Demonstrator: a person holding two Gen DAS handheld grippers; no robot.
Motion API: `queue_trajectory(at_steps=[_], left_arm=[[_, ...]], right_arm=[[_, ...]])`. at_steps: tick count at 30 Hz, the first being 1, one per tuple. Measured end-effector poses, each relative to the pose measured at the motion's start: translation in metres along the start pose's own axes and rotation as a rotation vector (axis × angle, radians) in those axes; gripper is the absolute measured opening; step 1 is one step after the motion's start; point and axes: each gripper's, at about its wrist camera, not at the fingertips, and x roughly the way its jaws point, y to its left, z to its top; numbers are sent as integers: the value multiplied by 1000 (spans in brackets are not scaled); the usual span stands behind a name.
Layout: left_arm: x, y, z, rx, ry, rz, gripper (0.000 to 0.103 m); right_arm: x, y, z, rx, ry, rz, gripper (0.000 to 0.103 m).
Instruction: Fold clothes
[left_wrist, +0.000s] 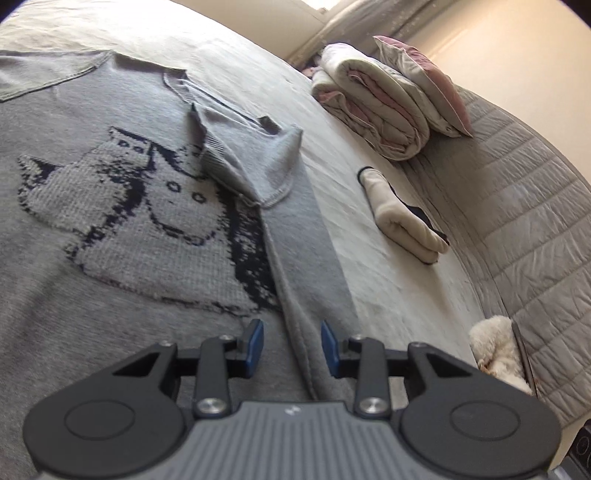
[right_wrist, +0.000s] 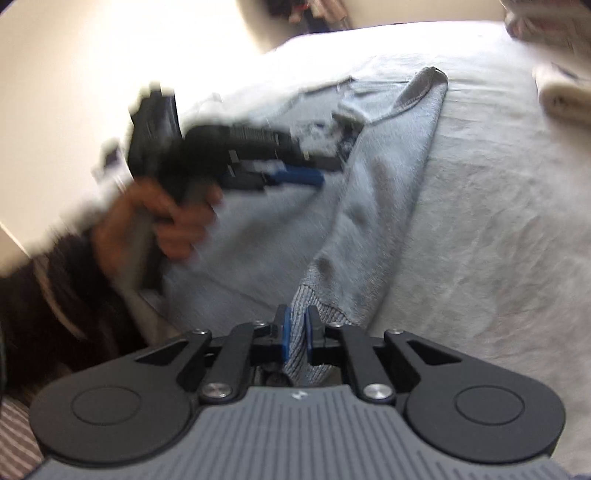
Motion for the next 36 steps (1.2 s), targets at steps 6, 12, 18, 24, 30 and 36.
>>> queue_trajectory(at_steps=[6,12,18,24,30,36], left_arm=[[8,6,0,-48,-2,-30,35],[19,4,-3,-56,1,-67,14],[12,-9,-8,40,-58,37,3],[5,-12,-4,107,-78,74,4],[1,-11,-3,115,-81,97,15],[-4,-12,-3,132,-105,52,19]], right_arm=[[-12,-8,9,106,-35,157,10],[-15,-3,9,130,2,189,10],[1,2,7,100,90,135,10],[16,1,7,136,118,175,15],[30,15,8,87,178,196,20],[26,6,14,108,95,147,20]])
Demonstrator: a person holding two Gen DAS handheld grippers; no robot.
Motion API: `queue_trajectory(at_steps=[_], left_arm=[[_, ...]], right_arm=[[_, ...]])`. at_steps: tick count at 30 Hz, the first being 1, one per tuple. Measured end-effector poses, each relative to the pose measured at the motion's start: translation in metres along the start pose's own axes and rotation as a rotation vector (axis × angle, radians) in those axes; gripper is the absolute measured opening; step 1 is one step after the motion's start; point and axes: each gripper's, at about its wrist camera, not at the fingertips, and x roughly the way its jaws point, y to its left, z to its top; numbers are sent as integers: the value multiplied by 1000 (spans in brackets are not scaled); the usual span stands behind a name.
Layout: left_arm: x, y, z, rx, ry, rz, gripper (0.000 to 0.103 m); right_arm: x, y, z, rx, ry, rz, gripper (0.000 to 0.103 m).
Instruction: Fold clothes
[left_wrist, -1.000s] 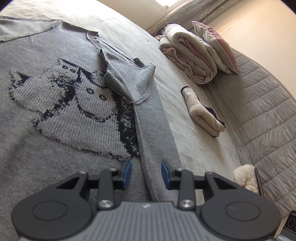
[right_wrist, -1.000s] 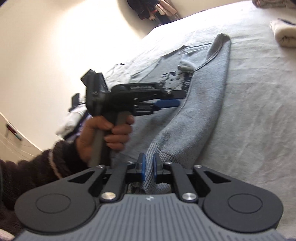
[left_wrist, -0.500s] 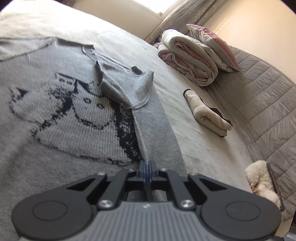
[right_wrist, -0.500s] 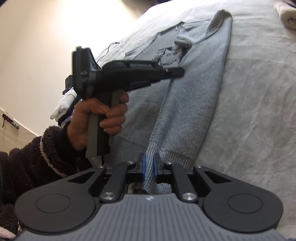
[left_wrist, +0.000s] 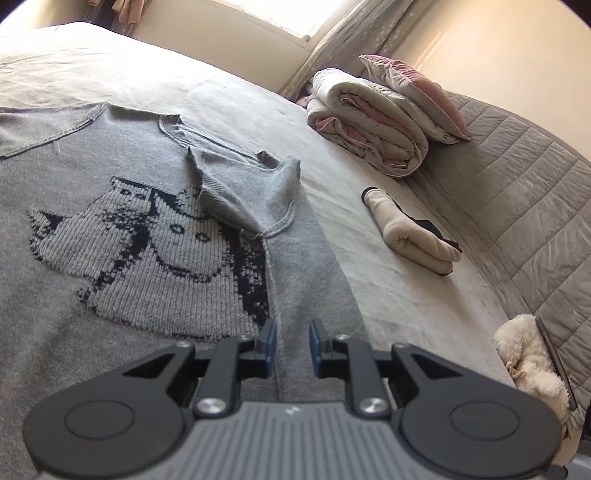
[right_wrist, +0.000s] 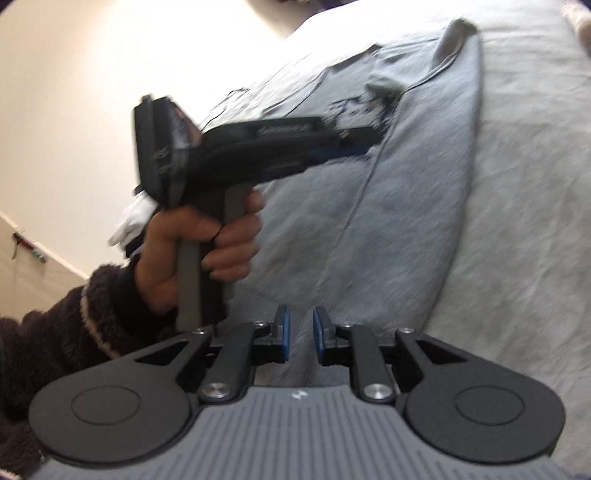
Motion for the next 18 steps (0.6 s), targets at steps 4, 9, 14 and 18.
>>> queue_trajectory(at_steps=[4,9,14,18], left_arm=[[9,-3,-5,20,59,-27,22],[8,-8,-7,46,62,-12,22],[10,-3,-8,31,63,6,30],[11,1,-6,-4,70,10,30]], right_arm=[[16,-5,-3,-24,74,-59,20],[9,-1,0,-32,56,-31,20],[15,-2,4,-26,43,-69,20],[21,-2,7,-22,82,-78,20]])
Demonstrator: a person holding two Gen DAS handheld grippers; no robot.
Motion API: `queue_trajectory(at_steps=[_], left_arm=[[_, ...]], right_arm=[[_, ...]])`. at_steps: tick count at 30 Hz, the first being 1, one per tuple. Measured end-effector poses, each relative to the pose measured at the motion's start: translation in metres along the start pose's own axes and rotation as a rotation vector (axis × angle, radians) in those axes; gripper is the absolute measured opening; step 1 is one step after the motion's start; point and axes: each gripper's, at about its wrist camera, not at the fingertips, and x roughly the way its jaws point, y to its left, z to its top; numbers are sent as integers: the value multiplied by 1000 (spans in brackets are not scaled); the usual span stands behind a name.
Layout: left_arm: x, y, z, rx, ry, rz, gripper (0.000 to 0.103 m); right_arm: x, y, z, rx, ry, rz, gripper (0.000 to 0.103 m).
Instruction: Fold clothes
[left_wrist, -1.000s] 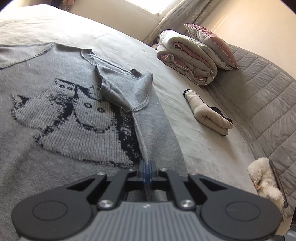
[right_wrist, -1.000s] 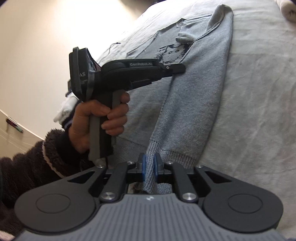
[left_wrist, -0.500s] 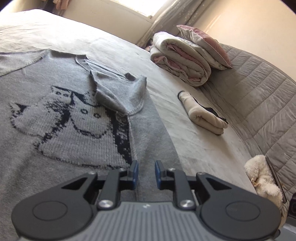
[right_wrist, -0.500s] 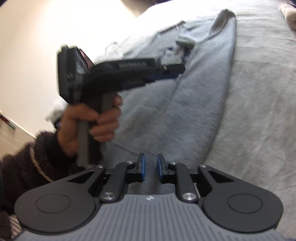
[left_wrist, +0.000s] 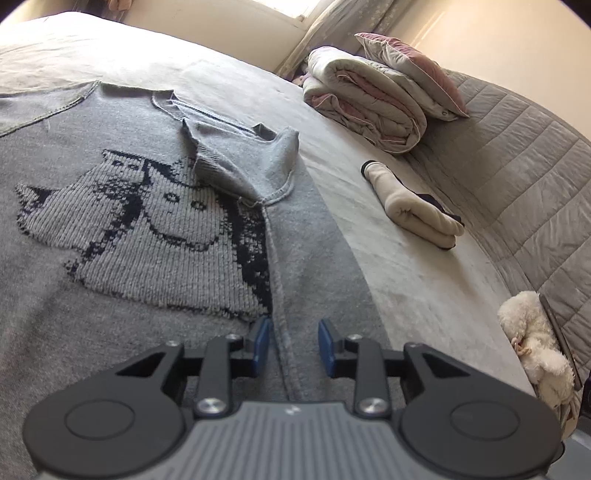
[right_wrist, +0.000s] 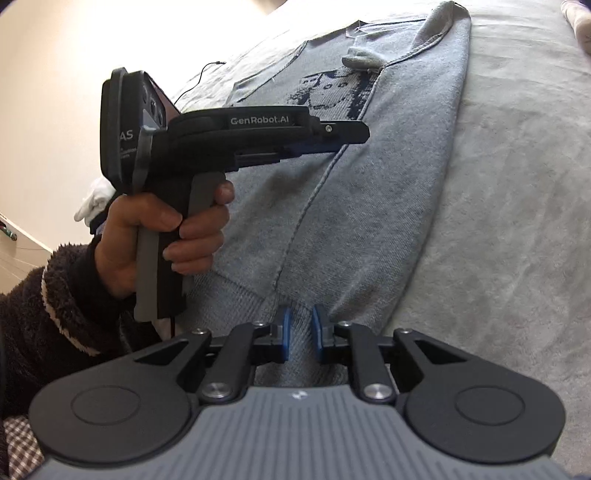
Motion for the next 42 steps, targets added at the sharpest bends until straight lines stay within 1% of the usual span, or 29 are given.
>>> queue_trajectory(at_steps=[2,4,8,11,12,14,17,20,23,24,26,27,30,31,34,35,36,37,38,39,40,42], left_arm=[[-1,3,4,-25,-4,8,31],[-3,8,12,-48,-24,39,33],[4,23,36,-89,-72,121,33],[15,37,60,-121,-93,170,33],[19,41,71,-130,-98,177,33],[30,49,91,-130,-111,190,33],[49,58,117,-101,-133,210,33],[71,69,134,-104,-150,206,33],[88,78,146,-112,-173,184,33],[92,81,149,-113,-174,170,33],[100,85,153,-115,-178,140,33],[102,86,154,-114,-183,124,33],[109,90,155,-116,-199,80,30],[110,92,153,-123,-210,69,30],[113,95,151,-136,-223,61,17],[113,97,152,-143,-223,56,9],[114,98,152,-151,-227,46,5],[114,100,152,-159,-230,35,5],[114,102,153,-165,-239,30,4],[112,103,153,-169,-252,29,4],[111,104,154,-174,-265,29,4],[108,106,155,-182,-290,27,3]], right_arm=[[-3,1,5,2,-20,12,20],[-2,-1,12,9,-40,9,20],[7,-7,26,21,-67,-27,20],[9,-18,45,61,-116,-54,20],[9,-22,52,78,-134,-60,30],[7,-36,74,124,-179,-97,43],[10,-62,116,156,-267,-167,43],[17,-88,154,168,-343,-254,43],[35,-119,185,225,-404,-288,43],[43,-135,198,258,-421,-280,43],[51,-153,214,296,-430,-283,43],[53,-158,223,313,-450,-279,43],[56,-178,239,379,-516,-210,43],[58,-181,243,391,-533,-199,43],[66,-189,250,402,-586,-162,43],[67,-189,250,398,-607,-146,43],[68,-190,248,392,-632,-137,37],[71,-190,248,378,-644,-154,32],[74,-190,247,364,-657,-171,20],[75,-190,247,354,-663,-183,13],[73,-189,245,356,-669,-177,8],[62,-186,236,363,-717,-174,7]])
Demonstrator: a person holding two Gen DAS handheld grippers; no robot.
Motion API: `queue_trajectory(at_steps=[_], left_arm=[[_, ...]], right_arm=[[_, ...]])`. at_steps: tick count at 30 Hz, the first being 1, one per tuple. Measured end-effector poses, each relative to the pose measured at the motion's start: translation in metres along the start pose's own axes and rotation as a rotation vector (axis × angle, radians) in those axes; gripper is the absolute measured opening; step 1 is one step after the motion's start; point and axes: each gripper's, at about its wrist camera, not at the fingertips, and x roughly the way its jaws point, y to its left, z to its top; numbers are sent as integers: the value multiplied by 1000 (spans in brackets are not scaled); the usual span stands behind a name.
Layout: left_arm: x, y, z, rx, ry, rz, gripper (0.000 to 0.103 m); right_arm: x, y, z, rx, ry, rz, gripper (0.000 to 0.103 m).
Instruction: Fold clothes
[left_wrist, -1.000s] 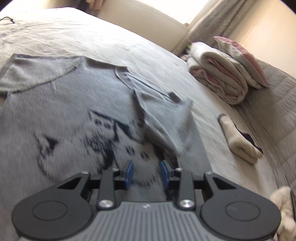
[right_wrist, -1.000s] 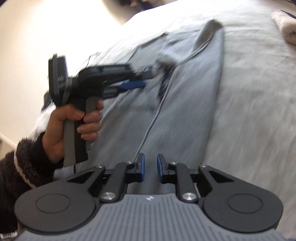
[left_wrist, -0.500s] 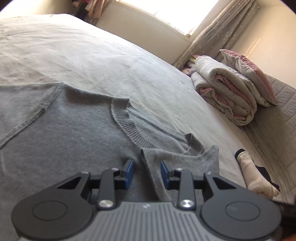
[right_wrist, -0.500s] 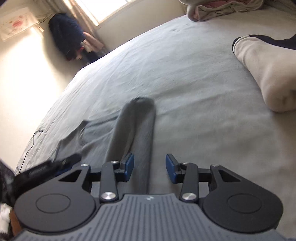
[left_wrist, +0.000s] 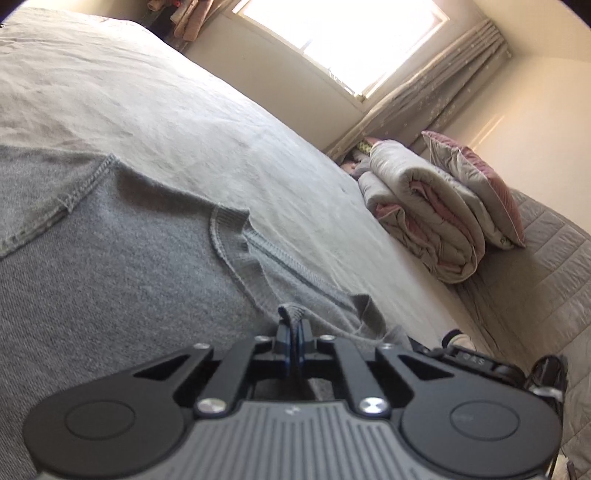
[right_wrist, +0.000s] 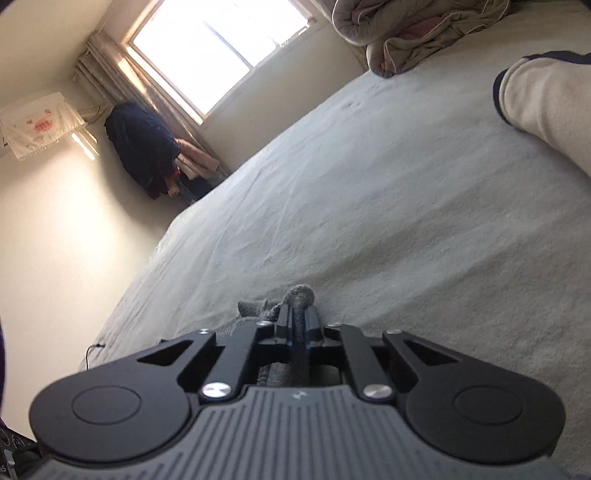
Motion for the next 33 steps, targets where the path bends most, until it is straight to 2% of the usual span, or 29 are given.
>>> queue_trajectory(at_steps=[4,7,10,11,14,17,21,22,24,27,33], left_arm=[[-2,-2,2,18,-35,10,3],[6,0,2,15,-4,62,5],[4,1,4,-2,-8,64,9],[2,1,4,2,-16,69,14],[-4,-3,7,16,-41,85,32],[-11,-5,11,41,-59,125,44],[-20,3,17,26,-40,204,46],[-24,5,19,25,-36,227,46],[-36,7,25,42,-34,290,52],[-57,13,33,110,-36,425,62],[-89,50,53,194,-23,698,66]], right_arm=[[-5,4,6,-67,-52,-69,6],[15,9,0,-120,-1,-128,6],[15,5,-2,-115,5,-118,13],[12,3,-1,-105,-1,-113,16],[3,5,3,-93,0,-80,17],[-5,19,5,-130,6,-31,42],[-7,47,1,-250,67,41,43],[-6,52,-1,-266,89,56,43],[-2,60,-5,-288,134,88,43],[3,70,-12,-314,189,121,43],[13,73,-20,-325,242,119,43]])
